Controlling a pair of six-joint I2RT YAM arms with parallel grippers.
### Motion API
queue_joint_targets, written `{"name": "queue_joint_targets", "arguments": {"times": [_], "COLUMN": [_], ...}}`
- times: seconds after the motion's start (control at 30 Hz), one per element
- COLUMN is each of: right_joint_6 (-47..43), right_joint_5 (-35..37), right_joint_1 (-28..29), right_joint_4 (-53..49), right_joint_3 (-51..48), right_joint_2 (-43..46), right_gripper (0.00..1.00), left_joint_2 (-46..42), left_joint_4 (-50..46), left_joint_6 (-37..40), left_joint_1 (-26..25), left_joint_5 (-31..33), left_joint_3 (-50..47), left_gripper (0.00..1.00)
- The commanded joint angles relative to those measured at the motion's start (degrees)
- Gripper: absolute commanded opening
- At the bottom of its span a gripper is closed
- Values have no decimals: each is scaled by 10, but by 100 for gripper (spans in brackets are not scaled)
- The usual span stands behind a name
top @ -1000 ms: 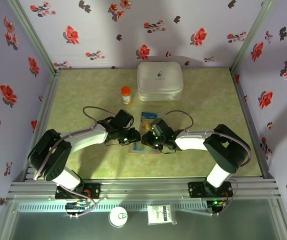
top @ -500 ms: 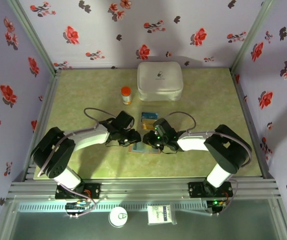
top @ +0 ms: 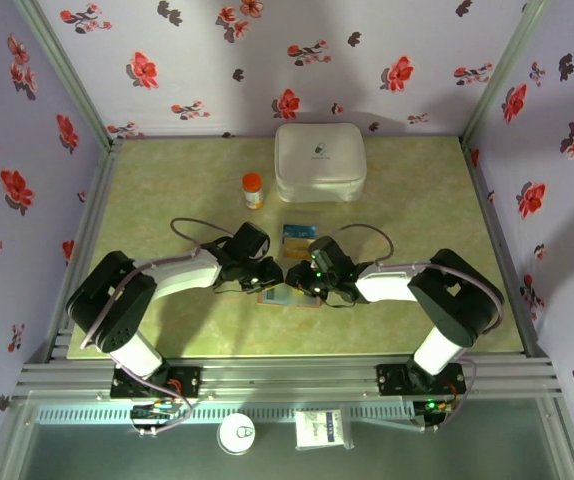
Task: Take the credit cards out of the card holder
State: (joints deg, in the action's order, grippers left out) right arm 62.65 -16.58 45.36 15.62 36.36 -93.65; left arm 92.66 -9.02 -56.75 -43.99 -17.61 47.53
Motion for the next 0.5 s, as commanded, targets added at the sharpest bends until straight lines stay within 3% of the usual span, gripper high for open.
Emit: {"name": "queue_joint_targets", "arguments": {"times": [0.0,0.47], "right_joint_6": [10,-85], "right_joint_5": [-3,121], "right_joint_1": [-3,-17], "right_joint_4": [0,-271], "right_joint_3": [-7,44], "right_joint_2": [23,207], "right_gripper": [26,33], "left_joint_2": [-10,2], "left_joint_4": [14,-13], "left_joint_6": [-7,8], "left_joint_1": [-3,-23], "left_joint_5": [-14,-33], "left_joint_3": [-1,55], "left_gripper": [16,23]}}
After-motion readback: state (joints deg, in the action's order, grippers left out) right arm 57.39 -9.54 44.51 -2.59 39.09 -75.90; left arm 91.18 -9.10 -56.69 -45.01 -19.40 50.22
